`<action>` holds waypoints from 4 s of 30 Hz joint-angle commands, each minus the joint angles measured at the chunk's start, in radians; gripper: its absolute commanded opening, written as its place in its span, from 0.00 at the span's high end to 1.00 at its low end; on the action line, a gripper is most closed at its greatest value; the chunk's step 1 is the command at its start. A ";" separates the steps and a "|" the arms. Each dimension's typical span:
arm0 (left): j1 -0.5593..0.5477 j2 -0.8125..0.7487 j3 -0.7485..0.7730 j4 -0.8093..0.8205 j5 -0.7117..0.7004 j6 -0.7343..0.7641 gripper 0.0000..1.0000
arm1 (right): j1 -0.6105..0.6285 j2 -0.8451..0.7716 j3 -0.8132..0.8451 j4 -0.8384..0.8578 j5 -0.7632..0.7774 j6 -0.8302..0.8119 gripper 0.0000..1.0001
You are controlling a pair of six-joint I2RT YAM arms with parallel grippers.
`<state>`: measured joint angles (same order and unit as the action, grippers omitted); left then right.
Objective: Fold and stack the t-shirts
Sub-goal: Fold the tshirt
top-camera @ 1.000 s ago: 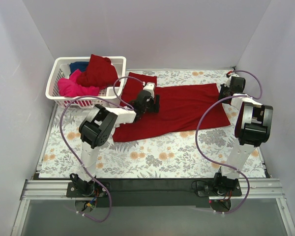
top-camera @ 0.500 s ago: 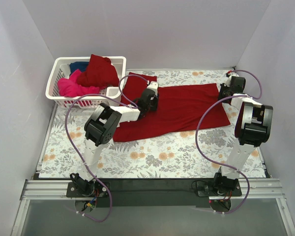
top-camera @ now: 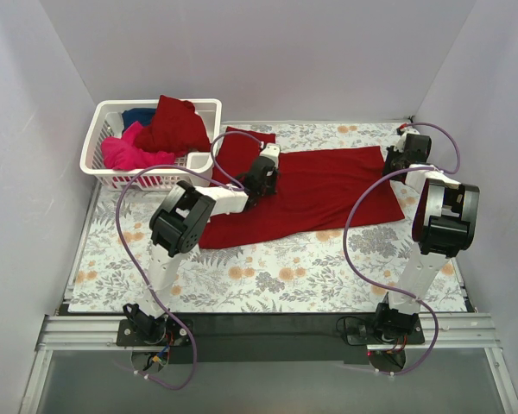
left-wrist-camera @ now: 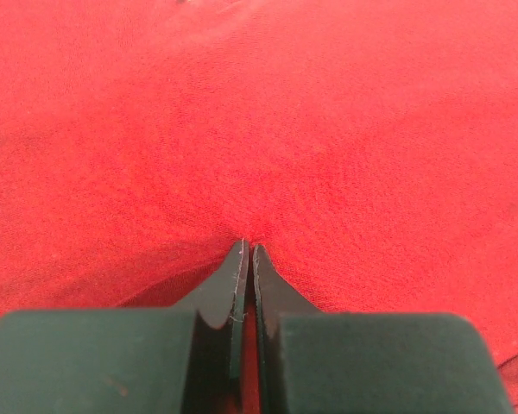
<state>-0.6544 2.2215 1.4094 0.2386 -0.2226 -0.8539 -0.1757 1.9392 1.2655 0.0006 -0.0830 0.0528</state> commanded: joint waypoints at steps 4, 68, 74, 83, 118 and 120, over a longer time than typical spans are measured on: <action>-0.008 -0.068 -0.012 -0.028 -0.047 0.003 1.00 | -0.005 0.015 0.012 0.030 -0.020 0.001 0.99; -0.016 -0.028 0.056 -0.042 -0.063 0.001 0.63 | -0.004 0.020 0.014 0.018 -0.035 -0.005 0.99; -0.016 -0.028 0.057 -0.042 -0.058 0.000 0.77 | -0.005 0.023 0.017 0.016 -0.037 -0.004 0.99; -0.016 -0.019 0.060 -0.048 -0.058 0.003 0.89 | -0.004 0.023 0.017 0.015 -0.037 -0.005 0.99; 0.001 -0.184 -0.067 0.122 -0.239 0.009 1.00 | -0.005 -0.060 -0.015 0.019 0.022 -0.007 0.99; 0.002 -0.195 -0.081 0.143 -0.248 0.006 1.00 | -0.005 -0.065 -0.018 0.019 0.023 -0.007 0.99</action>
<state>-0.6647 2.1326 1.3472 0.3199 -0.4152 -0.8494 -0.1757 1.9316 1.2594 -0.0002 -0.0761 0.0490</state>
